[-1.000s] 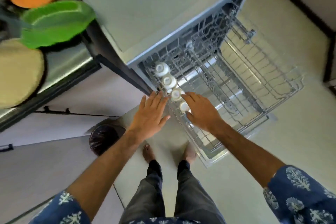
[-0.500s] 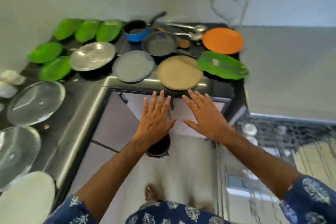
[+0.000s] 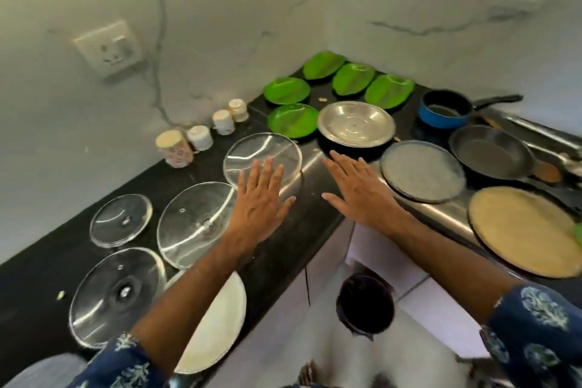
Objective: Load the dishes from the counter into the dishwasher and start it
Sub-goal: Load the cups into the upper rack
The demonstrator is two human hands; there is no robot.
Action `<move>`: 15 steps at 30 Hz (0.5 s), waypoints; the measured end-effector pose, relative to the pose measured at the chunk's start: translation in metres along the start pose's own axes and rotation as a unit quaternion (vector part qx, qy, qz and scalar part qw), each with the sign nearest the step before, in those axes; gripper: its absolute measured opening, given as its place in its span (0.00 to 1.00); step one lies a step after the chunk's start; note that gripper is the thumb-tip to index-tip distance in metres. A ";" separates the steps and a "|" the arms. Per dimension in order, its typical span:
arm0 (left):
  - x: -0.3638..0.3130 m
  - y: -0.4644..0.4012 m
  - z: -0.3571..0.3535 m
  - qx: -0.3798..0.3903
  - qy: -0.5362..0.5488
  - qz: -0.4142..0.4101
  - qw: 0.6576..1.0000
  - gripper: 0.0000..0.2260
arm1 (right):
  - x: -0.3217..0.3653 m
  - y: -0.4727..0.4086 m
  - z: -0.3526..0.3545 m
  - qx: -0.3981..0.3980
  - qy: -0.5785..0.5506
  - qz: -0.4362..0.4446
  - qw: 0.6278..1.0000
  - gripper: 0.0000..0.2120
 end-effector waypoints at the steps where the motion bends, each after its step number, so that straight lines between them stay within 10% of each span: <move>1: 0.016 -0.003 0.002 0.002 0.006 0.017 1.000 0.33 | 0.008 -0.021 0.002 -0.001 0.001 0.017 1.000 0.36; 15: 0.226 -0.081 0.024 0.013 0.032 0.247 0.968 0.29 | 0.089 -0.300 -0.006 0.078 -0.040 0.206 0.975 0.27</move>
Point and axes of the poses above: each hand's wrist, its own y-axis away from the middle knuckle, its own z-axis out of the back of the hand, x = y × z, the point moved 2 cm from there along -y, towards the middle knuckle, and after that the axes turned 14 degrees about x, right-handed, at the moved point
